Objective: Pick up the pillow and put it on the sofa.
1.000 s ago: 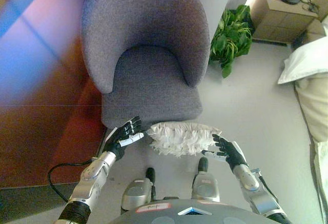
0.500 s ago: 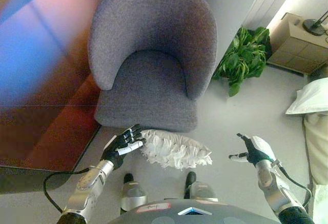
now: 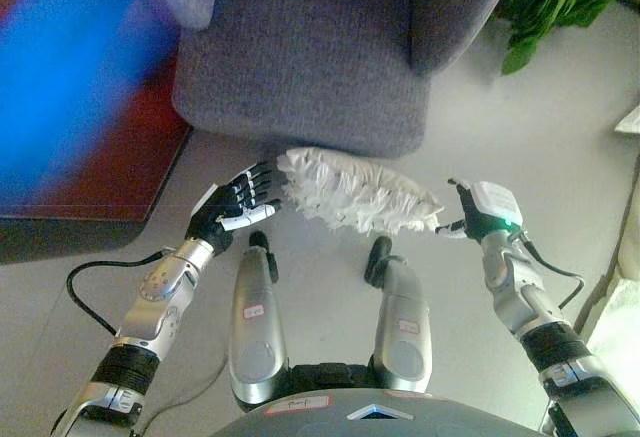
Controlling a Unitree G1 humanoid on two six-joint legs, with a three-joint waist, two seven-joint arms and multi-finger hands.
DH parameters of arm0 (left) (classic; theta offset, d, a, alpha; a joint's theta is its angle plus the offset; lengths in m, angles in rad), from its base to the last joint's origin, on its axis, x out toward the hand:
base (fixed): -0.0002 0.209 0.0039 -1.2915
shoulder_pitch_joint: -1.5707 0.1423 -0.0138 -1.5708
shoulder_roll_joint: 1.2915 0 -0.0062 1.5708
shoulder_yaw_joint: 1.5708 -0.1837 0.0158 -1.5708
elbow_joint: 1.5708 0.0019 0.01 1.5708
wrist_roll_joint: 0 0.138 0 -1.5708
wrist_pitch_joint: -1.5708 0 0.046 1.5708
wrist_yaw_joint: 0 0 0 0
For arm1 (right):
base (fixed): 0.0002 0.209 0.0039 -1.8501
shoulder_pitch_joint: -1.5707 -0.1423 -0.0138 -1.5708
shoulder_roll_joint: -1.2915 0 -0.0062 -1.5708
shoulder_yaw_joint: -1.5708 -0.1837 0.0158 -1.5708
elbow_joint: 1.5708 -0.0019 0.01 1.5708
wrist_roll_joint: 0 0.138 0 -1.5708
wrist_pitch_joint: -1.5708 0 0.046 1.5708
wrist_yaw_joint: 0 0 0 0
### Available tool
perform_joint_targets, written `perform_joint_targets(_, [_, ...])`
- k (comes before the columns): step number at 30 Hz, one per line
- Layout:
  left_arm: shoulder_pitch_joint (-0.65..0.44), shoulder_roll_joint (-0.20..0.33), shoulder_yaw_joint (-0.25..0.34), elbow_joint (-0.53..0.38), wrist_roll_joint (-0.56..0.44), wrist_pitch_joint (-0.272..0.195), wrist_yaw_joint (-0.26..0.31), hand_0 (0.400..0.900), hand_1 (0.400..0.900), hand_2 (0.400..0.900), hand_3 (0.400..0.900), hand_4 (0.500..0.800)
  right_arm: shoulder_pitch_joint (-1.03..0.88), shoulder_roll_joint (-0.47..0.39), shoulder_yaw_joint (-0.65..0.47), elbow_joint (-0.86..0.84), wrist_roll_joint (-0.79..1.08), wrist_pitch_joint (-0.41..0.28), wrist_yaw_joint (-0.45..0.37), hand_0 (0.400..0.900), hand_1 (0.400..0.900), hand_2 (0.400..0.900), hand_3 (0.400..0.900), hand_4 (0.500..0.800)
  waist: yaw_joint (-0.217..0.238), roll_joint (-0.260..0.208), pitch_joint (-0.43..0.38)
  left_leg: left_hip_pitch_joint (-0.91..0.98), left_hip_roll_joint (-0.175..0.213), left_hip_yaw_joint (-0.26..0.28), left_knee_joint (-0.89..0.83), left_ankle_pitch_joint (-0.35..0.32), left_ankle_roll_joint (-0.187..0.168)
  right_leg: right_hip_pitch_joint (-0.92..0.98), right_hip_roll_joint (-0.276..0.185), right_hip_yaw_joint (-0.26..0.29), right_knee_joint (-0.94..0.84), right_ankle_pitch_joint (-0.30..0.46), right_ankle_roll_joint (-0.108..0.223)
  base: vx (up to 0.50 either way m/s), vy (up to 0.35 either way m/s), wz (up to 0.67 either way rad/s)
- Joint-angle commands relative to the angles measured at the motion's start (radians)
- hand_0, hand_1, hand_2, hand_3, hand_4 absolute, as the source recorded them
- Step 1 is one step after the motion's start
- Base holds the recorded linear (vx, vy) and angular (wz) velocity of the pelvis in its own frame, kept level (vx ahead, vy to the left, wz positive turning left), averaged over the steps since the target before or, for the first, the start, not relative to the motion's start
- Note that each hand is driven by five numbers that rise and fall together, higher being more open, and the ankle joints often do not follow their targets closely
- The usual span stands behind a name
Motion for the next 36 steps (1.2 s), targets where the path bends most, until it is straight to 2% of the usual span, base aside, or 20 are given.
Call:
perform_joint_targets(1, [0.008, 0.004, -0.023, -0.13, -0.041, -0.135, 0.008, 0.9, 0.9, 0.9, 0.9, 0.8, -0.009, -0.09, -0.005, -0.047, 0.033, 0.025, -0.078, 0.9, 0.9, 0.9, 0.9, 0.8, -0.018, 0.027, -0.058, -0.014, 0.016, -0.02, 0.044, -0.06, 0.041, -0.092, -0.024, 0.069, -0.009, 0.089, 0.005, -0.17, 0.077, 0.01])
perform_joint_targets(6, [-0.034, -0.015, -0.034, -0.153, -0.058, -0.171, 0.026, 0.9, 0.9, 0.9, 0.9, 0.8, -0.083, -0.1, -0.017, -0.068, 0.059, 0.05, -0.144, 0.9, 0.9, 0.9, 0.9, 0.8, -0.018, 0.054, -0.026, -0.163, 0.01, -0.026, 0.148, -0.071, 0.04, -0.228, -0.016, 0.089, 0.091, 0.067, -0.014, -0.14, 0.085, -0.03])
perform_joint_targets(7, [-0.04, -0.018, -0.034, -0.16, -0.059, -0.173, 0.034, 0.9, 0.9, 0.9, 0.9, 0.8, -0.097, -0.102, -0.018, -0.074, 0.062, 0.054, -0.143, 0.9, 0.9, 0.9, 0.9, 0.8, -0.017, 0.057, -0.022, -0.191, 0.01, -0.031, 0.176, -0.078, 0.04, -0.251, -0.014, 0.093, 0.115, 0.059, -0.018, -0.02, 0.08, -0.08])
perform_joint_targets(8, [-0.045, -0.018, -0.034, -0.165, -0.068, -0.178, 0.038, 0.9, 0.9, 0.9, 0.9, 0.8, -0.11, -0.104, -0.016, -0.08, 0.06, 0.062, -0.137, 0.9, 0.9, 0.9, 0.9, 0.8, -0.014, 0.065, -0.017, -0.206, 0.017, -0.036, 0.211, -0.112, 0.035, -0.269, -0.013, 0.095, 0.158, 0.023, -0.014, 0.01, 0.073, -0.05])
perform_joint_targets(13, [-0.062, -0.019, -0.03, -0.212, -0.08, -0.191, 0.052, 0.9, 0.9, 0.9, 0.9, 0.8, -0.168, -0.124, -0.021, -0.128, 0.049, 0.108, -0.145, 0.9, 0.9, 0.9, 0.9, 0.8, -0.015, 0.086, 0.005, -0.344, 0.012, -0.053, 0.331, -0.126, 0.045, -0.398, -0.013, 0.113, 0.268, 0.002, -0.032, -0.05, 0.065, 0.02])
perform_joint_targets(16, [-0.077, -0.02, -0.033, -0.24, -0.087, -0.205, 0.066, 0.9, 0.9, 0.9, 0.9, 0.8, -0.214, -0.122, -0.026, -0.152, 0.039, 0.147, -0.226, 0.9, 0.9, 0.9, 0.9, 0.8, -0.013, 0.095, 0.018, -0.424, 0.004, -0.063, 0.395, -0.136, 0.053, -0.477, -0.009, 0.124, 0.33, -0.009, -0.041, -0.08, 0.05, 0.02])
perform_joint_targets(17, [-0.085, -0.026, -0.037, -0.25, -0.086, -0.214, 0.076, 0.9, 0.9, 0.9, 0.9, 0.8, -0.239, -0.115, -0.034, -0.162, 0.03, 0.155, -0.313, 0.9, 0.9, 0.9, 0.9, 0.8, -0.011, 0.099, 0.026, -0.457, -0.001, -0.067, 0.427, -0.142, 0.059, -0.508, -0.006, 0.127, 0.359, -0.015, -0.045, -0.07, 0.049, 0.04])
perform_joint_targets(19, [-0.096, -0.035, -0.045, -0.266, -0.091, -0.221, 0.085, 0.9, 0.9, 0.9, 0.9, 0.8, -0.278, -0.106, -0.048, -0.177, 0.035, 0.155, -0.42, 0.9, 0.9, 0.9, 0.9, 0.8, -0.009, 0.108, 0.035, -0.51, -0.005, -0.073, 0.476, -0.154, 0.065, -0.559, -0.003, 0.135, 0.408, -0.03, -0.049, -0.07, 0.067, 0.03])
perform_joint_targets(22, [-0.109, -0.043, -0.055, -0.271, -0.094, -0.237, 0.082, 0.9, 0.9, 0.9, 0.9, 0.8, -0.327, -0.086, -0.051, -0.168, 0.038, 0.156, -0.448, 0.9, 0.9, 0.9, 0.9, 0.8, -0.002, 0.122, 0.039, -0.564, -0.009, -0.079, 0.514, -0.162, 0.07, -0.612, -0.005, 0.146, 0.449, -0.045, -0.053, -0.04, 0.057, 0.05])
perform_joint_targets(24, [-0.117, -0.042, -0.054, -0.271, -0.117, -0.237, 0.073, 0.9, 0.9, 0.9, 0.9, 0.8, -0.364, -0.095, -0.038, -0.125, 0.07, 0.158, -0.423, 0.9, 0.9, 0.9, 0.9, 0.8, 0.005, 0.131, 0.039, -0.604, -0.011, -0.082, 0.547, -0.169, 0.07, -0.649, -0.012, 0.156, 0.475, -0.056, -0.055, -0.03, 0.05, 0.09])
perform_joint_targets(26, [-0.125, -0.04, -0.054, -0.263, -0.136, -0.24, 0.057, 0.9, 0.9, 0.9, 0.9, 0.8, -0.405, -0.113, -0.01, -0.046, 0.096, 0.173, -0.359, 0.9, 0.9, 0.9, 0.9, 0.8, 0.015, 0.14, 0.04, -0.632, -0.017, -0.084, 0.567, -0.172, 0.072, -0.681, -0.018, 0.164, 0.493, -0.06, -0.057, -0.02, 0.052, 0.11])
perform_joint_targets(30, [-0.136, -0.032, -0.06, -0.26, -0.162, -0.234, 0.023, 0.9, 0.9, 0.9, 0.9, 0.8, -0.477, -0.141, 0.037, 0.073, 0.178, 0.148, -0.277, 0.9, 0.9, 0.9, 0.9, 0.8, 0.035, 0.147, 0.04, -0.669, -0.024, -0.09, 0.577, -0.164, 0.071, -0.715, -0.03, 0.163, 0.509, -0.063, -0.063, -0.01, 0.026, 0.12])
perform_joint_targets(32, [-0.142, -0.033, -0.062, -0.269, -0.164, -0.222, 0.022, 0.9, 0.9, 0.9, 0.9, 0.8, -0.498, -0.15, 0.05, 0.091, 0.18, 0.152, -0.217, 0.9, 0.9, 0.9, 0.9, 0.8, 0.042, 0.144, 0.04, -0.675, -0.029, -0.092, 0.573, -0.157, 0.07, -0.719, -0.034, 0.157, 0.508, -0.061, -0.064, 0.01, -0.003, 0.1])
perform_joint_targets(36, [-0.131, -0.025, -0.053, -0.286, -0.163, -0.191, 0.008, 0.9, 0.9, 0.9, 0.9, 0.8, -0.497, -0.165, 0.056, 0.083, 0.203, 0.17, -0.039, 0.9, 0.9, 0.9, 0.9, 0.8, 0.058, 0.127, 0.04, -0.679, -0.033, -0.1, 0.563, -0.143, 0.067, -0.719, -0.043, 0.142, 0.51, -0.058, -0.067, 0.03, -0.028, 0.1])
